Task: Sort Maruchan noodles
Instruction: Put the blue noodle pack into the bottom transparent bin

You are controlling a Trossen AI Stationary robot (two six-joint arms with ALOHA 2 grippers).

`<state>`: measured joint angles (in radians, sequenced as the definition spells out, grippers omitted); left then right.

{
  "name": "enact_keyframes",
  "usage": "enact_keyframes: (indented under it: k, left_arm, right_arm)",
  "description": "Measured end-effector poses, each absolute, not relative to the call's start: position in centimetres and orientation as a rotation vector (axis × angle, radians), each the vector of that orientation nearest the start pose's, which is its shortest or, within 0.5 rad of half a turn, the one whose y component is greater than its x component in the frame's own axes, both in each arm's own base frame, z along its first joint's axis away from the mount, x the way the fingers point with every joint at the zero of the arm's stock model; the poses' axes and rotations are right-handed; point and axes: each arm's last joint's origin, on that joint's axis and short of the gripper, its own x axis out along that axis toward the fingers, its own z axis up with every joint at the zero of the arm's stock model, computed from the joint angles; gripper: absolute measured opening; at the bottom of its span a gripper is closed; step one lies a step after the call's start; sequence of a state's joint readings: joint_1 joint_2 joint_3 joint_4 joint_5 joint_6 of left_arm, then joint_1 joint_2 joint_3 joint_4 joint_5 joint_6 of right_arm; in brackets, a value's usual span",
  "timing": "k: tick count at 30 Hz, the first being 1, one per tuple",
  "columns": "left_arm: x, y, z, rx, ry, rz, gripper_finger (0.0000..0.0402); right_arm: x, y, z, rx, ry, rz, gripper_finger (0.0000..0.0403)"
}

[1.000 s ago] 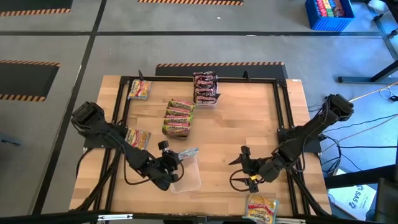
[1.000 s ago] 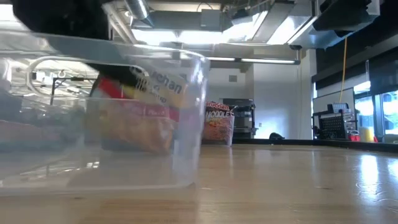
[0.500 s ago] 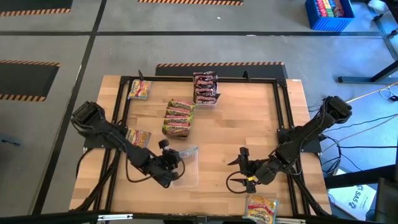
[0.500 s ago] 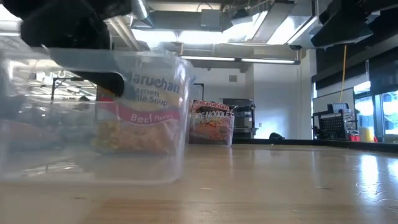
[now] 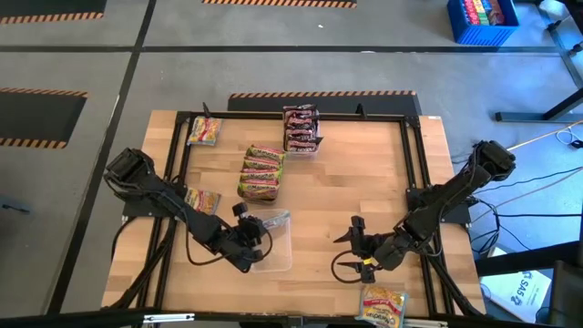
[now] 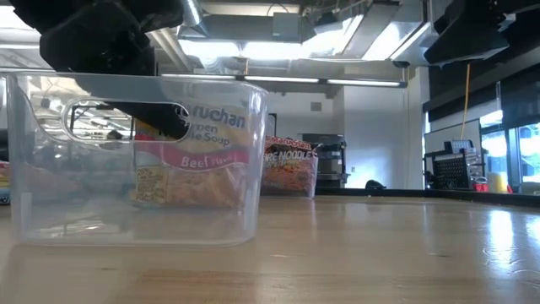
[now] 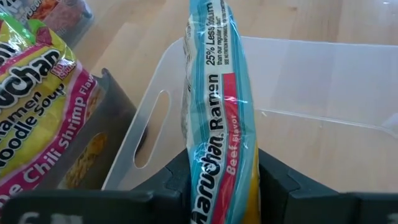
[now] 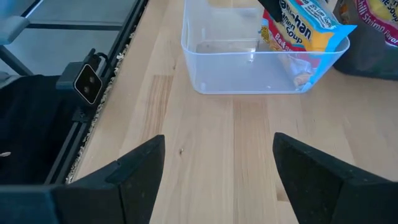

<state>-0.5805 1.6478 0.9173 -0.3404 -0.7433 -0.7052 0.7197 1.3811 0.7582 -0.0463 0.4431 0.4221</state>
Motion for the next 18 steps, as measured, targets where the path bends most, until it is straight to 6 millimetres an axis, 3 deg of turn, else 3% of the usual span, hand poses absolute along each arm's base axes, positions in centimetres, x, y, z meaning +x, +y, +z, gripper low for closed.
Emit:
enact_keyframes:
  k: [7, 18]
  left_arm:
    - [26.6, -14.4, 17.1, 0.008, 0.752, 0.444, 0.0152]
    - [26.1, -12.6, 18.8, 0.002, 0.771, 0.480, 0.0158]
  right_arm:
    - [21.7, 17.4, 21.0, 0.043, 0.603, 0.150, 0.0280]
    - [21.7, 17.4, 21.1, 0.047, 0.598, 0.152, 0.0280]
